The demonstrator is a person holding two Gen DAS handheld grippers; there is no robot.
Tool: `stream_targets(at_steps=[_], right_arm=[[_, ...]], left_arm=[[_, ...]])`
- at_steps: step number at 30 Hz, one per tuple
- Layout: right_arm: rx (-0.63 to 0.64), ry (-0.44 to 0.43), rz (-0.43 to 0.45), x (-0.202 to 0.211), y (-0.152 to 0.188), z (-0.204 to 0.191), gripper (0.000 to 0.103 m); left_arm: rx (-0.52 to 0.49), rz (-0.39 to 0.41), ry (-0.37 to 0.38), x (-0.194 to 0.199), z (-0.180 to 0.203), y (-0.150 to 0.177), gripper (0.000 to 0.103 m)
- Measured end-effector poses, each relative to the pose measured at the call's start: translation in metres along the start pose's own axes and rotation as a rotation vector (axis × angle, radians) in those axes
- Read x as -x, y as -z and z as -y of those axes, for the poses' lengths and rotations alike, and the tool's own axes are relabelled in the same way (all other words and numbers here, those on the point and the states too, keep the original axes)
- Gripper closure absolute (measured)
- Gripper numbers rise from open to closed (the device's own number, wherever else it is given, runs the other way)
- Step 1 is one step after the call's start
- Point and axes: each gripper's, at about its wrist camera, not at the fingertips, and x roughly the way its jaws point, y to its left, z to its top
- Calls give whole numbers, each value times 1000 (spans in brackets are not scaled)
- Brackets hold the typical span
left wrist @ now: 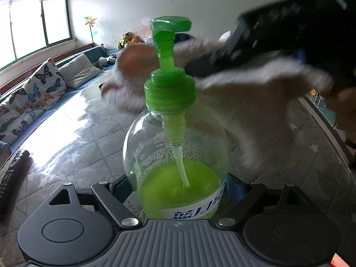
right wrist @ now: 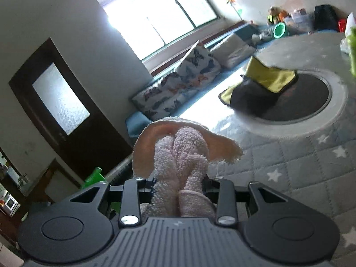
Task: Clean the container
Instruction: 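Rub the towel around the bottle with the right gripper while the left gripper holds it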
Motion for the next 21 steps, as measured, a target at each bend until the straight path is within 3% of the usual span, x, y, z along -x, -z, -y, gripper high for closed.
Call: stream_targets(at_steps=[6, 12, 21], right_arm=[[-58, 47, -71, -21, 15, 22, 70], [9, 130, -127, -31, 35, 24, 69], [48, 188, -112, -23, 39, 20, 68]], left_arm=[[4, 3, -2, -3, -2, -1, 14], [10, -1, -16, -3, 3, -2, 14], [120, -12, -72, 9, 10, -10, 14]])
